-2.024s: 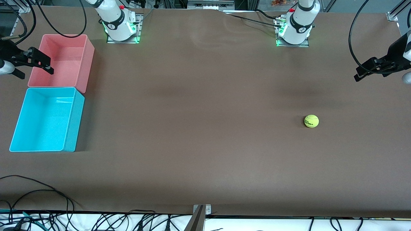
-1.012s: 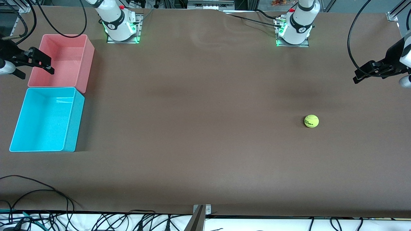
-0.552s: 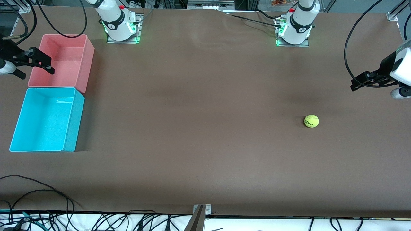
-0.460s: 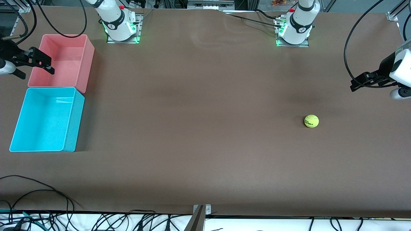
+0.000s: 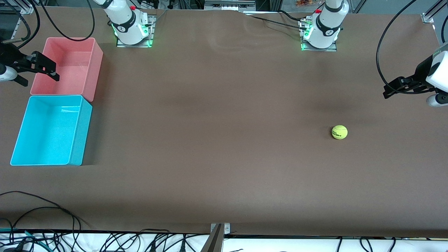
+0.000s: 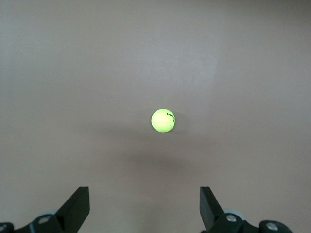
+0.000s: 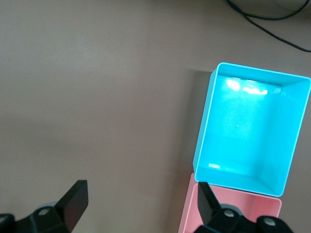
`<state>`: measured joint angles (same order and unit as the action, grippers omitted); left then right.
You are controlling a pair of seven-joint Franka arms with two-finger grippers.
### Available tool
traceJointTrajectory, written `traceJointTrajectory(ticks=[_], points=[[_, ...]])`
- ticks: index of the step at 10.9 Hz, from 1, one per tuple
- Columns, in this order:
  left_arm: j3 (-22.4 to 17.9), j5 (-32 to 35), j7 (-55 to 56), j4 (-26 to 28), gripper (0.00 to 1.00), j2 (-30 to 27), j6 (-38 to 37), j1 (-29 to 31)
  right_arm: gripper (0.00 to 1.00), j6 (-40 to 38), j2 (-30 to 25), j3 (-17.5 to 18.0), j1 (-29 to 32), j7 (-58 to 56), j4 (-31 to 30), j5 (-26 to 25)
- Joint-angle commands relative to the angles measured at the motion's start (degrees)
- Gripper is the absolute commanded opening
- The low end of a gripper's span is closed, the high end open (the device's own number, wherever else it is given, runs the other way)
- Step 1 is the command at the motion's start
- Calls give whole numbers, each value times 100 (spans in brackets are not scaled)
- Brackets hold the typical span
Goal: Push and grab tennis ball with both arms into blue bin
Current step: 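Move the left gripper down toward the tennis ball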
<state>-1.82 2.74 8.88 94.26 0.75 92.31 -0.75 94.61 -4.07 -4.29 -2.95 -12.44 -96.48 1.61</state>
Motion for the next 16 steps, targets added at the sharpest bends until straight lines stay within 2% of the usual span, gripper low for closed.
traceJointTrajectory(ticks=[1,5,11,12,13,14,16], points=[[41,148,-308,268,100,-101,129,58,100,-74,56,16,5,-75,138,-56],[-3,148,-465,1093,100,-75,1313,233,100,-65,56,16,5,-75,138,-56],[-3,166,-475,2077,100,4,2562,348,100,-56,56,16,5,-75,147,-56],[-3,166,-475,2244,96,13,2843,348,100,-65,56,24,5,-75,138,-56],[-3,192,-492,2455,83,13,3150,348,100,-56,56,16,5,-75,138,-56],[-3,279,-510,2579,56,22,3336,348,100,-56,56,16,5,-84,138,-56],[-3,543,-1243,2668,15,92,3495,339,100,-30,56,7,23,-84,138,-64]])
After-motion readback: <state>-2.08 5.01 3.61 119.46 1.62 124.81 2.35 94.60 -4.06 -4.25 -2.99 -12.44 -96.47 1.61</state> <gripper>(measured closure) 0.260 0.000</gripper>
